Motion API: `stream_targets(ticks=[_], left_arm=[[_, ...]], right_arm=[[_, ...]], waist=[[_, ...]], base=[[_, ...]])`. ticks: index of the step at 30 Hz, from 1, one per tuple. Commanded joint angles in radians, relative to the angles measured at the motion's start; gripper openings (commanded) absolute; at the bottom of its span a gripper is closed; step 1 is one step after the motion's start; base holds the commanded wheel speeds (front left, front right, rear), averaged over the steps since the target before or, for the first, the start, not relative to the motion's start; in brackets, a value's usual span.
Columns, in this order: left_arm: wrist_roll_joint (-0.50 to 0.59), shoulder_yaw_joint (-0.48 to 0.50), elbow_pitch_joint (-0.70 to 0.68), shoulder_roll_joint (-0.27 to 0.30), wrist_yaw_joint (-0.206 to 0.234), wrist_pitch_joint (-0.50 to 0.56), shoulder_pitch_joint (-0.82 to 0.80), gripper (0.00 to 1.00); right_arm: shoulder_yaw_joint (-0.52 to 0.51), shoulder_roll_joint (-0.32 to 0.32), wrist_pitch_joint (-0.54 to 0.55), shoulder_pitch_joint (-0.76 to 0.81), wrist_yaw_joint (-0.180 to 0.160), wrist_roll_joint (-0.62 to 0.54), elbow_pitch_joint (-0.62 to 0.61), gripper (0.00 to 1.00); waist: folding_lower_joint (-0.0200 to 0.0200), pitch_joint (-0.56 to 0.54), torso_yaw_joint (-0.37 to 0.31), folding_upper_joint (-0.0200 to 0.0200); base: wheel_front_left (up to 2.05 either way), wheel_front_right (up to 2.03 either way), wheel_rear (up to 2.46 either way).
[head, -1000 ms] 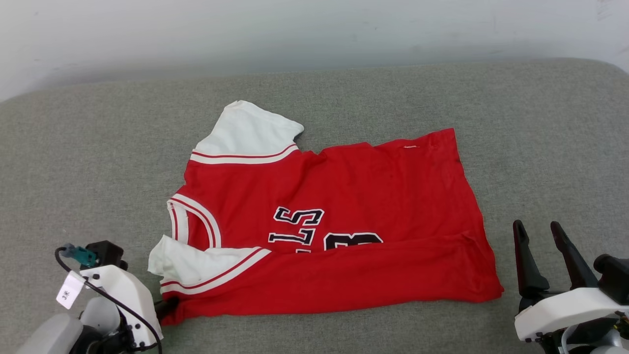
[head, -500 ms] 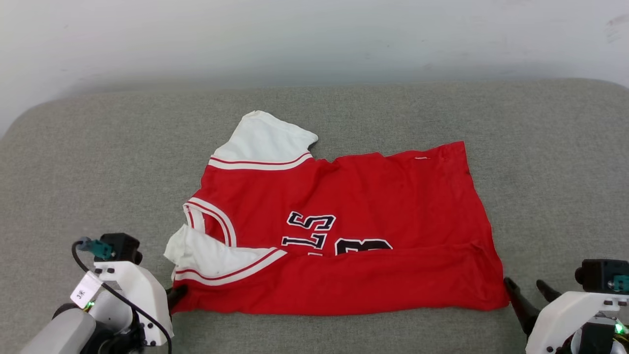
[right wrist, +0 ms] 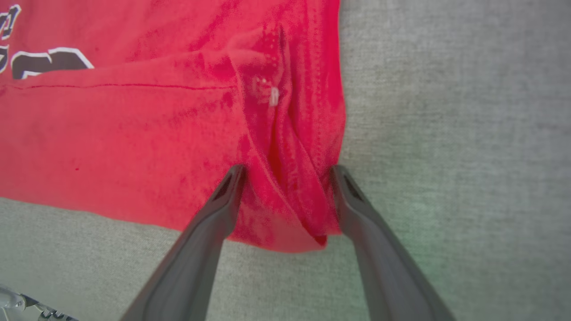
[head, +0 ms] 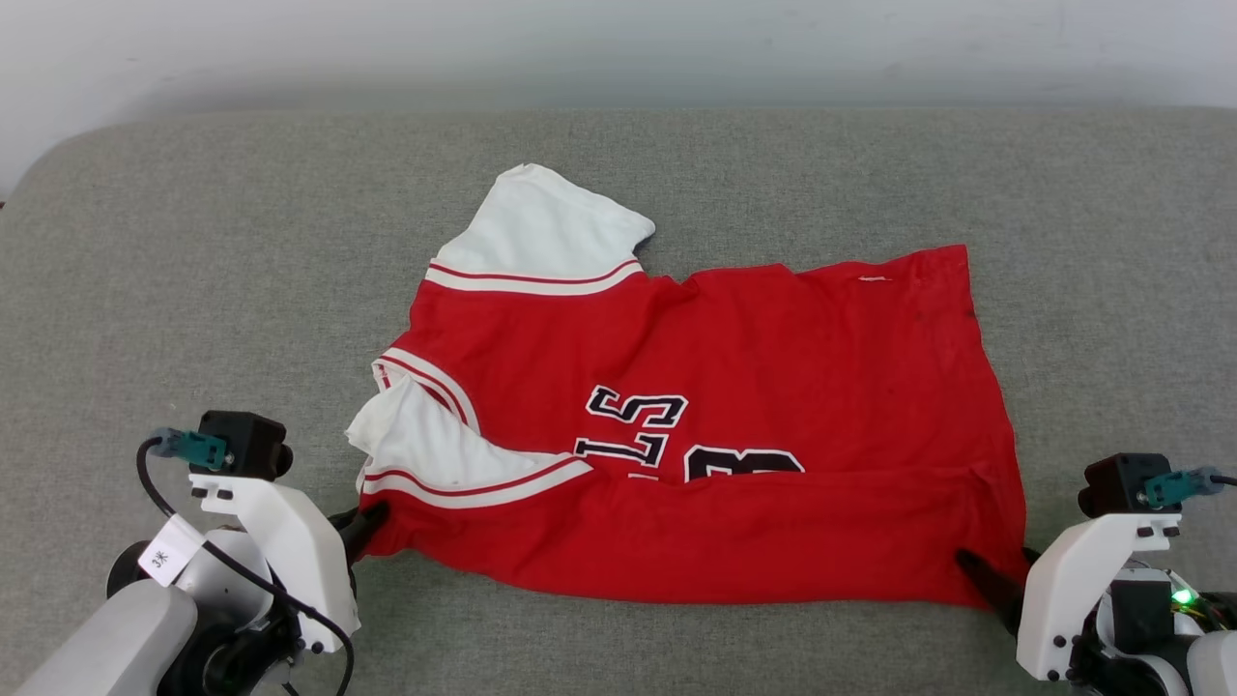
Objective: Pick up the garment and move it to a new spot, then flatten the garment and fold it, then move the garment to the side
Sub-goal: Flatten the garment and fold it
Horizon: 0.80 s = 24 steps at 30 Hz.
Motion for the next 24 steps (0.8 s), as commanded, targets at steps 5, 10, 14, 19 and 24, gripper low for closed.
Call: stream_targets(ticks=[5,10,14,19,24], left_arm=[[-0.004,0.000,-0.004,-0.012,0.001,-0.011,0.008,0.00],[-0.003,-0.002,0.003,-0.015,-0.006,-0.027,0.020,0.00],[-0.007,-0.001,0.004,-0.011,-0.008,-0.044,0.046,0.00],[-0.018,0.003,-0.009,-0.003,0.010,-0.057,0.092,0.00],[-0.035,0.003,-0.031,0.019,0.035,-0.055,0.161,0.00]], right_arm=[[0.049,0.010,0.071,0.008,0.001,0.035,0.079,0.00],[0.050,-0.017,0.054,-0.018,0.000,0.052,0.070,0.00],[0.052,-0.045,0.024,-0.041,0.000,0.066,0.034,0.00],[0.079,-0.059,0.016,-0.005,0.000,0.073,0.009,0.00],[0.106,-0.067,0.013,0.046,0.000,0.089,-0.009,0.00]], waist=[[-0.0001,0.009,0.014,0.0000],[-0.0001,-0.006,0.014,0.0000],[-0.0001,-0.059,0.002,0.0000],[-0.0001,-0.130,-0.003,0.0000],[-0.0001,-0.198,-0.004,0.0000]], base=[[0.00,0.00,0.00],[0.00,0.00,0.00],[0.00,0.00,0.00],[0.00,0.00,0.00],[0.00,0.00,0.00]])
